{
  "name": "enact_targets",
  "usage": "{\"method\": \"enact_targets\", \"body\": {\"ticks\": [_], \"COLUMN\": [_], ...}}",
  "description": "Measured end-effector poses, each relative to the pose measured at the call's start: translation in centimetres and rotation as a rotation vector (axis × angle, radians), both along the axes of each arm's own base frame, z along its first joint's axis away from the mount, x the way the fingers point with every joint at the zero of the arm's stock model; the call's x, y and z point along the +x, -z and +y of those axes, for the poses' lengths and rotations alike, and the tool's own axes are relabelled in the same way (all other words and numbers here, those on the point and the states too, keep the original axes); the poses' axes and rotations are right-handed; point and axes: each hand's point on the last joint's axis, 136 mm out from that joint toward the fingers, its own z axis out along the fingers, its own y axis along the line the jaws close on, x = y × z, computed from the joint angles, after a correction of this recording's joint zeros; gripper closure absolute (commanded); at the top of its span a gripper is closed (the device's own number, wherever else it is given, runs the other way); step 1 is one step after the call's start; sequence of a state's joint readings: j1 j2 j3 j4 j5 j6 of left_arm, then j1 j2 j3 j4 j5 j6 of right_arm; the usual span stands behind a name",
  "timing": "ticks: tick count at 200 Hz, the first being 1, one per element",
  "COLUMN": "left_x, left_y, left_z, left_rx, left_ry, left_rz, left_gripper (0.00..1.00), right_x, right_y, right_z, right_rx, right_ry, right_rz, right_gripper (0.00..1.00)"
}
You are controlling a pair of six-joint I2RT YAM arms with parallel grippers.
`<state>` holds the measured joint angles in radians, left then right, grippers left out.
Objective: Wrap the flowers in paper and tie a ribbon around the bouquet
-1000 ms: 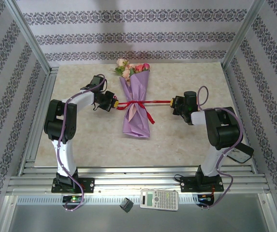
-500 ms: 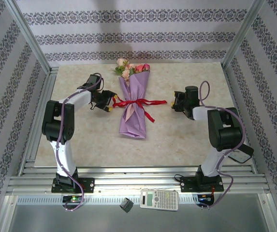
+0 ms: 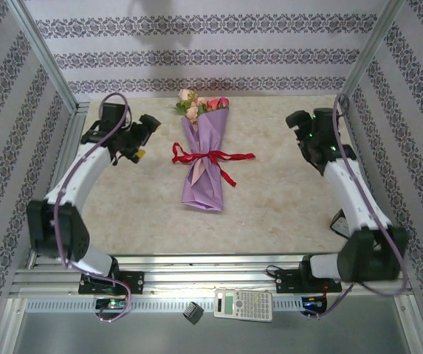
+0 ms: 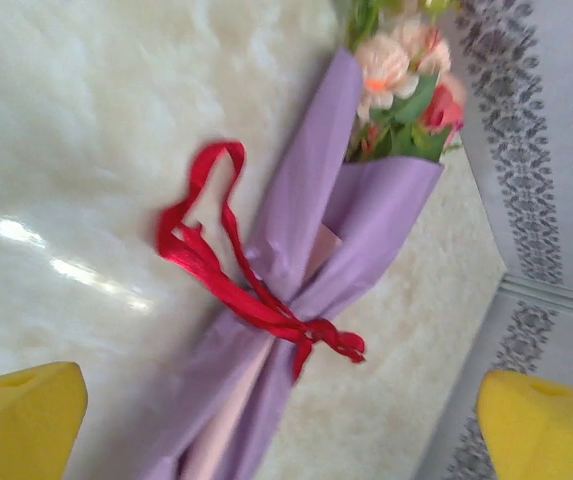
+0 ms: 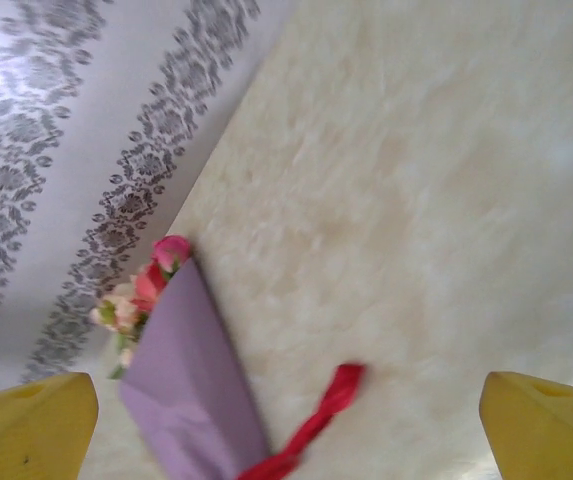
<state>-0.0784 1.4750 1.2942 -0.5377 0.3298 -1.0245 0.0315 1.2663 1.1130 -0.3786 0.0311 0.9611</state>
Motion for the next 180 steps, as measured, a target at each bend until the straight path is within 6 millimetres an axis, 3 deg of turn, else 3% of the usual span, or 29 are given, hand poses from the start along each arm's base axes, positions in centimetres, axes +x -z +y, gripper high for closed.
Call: {"method": "enact_targets", "body": {"ticks": [15,30,51,67,77,98,136,157,180], "left_x": [-2.5,-5.4,-8.5,-10.1,-10.5,-9.5,-5.2,-4.1,-3.3], "left_y": [-1.1,-1.1,2.0,6.6,9.3,12.7,15.4,16.4,15.7], "left_z": [2.7,5.5,8.6,10.1,10.7,11.4,12.4,13.1,13.2], "left_rx": [0.144,0.304,0.552,0.716,0.791,0.88,0.942,0.956,0.973], "left_ry": [-0.06,-0.128,-0.109,-0.037,0.019,0.105,0.116,0.11,0.094], "left_rz": [-0.031,-0.035,-0.044,0.015,0.056,0.084,-0.015,-0.073,-0.2], "left_gripper": [0.0,0.0,0.0,0.0,0.0,0.0,0.0,0.0,0.0], "right_x": [-3.4,-6.1,-8.2,-9.2,-9.3,-7.1,-2.4,-1.6,-1.8], "right_y": [-1.2,0.1,6.6,12.4,14.2,14.7,14.1,14.8,15.1], "right_z": [-1.2,-2.0,-1.7,-0.5,-0.2,0.2,-0.6,-0.9,-0.6], "right_rx": [-0.174,-0.329,-0.534,-0.637,-0.677,-0.737,-0.764,-0.762,-0.775], "right_ry": [-0.01,-0.042,-0.15,-0.289,-0.347,-0.407,-0.382,-0.396,-0.433], "right_rz": [-0.044,-0.075,-0.018,0.09,0.146,0.157,0.046,-0.009,-0.078], "right_gripper": [0.02,0.02,0.02,0.02,0.02,0.02,0.02,0.02,0.02]}}
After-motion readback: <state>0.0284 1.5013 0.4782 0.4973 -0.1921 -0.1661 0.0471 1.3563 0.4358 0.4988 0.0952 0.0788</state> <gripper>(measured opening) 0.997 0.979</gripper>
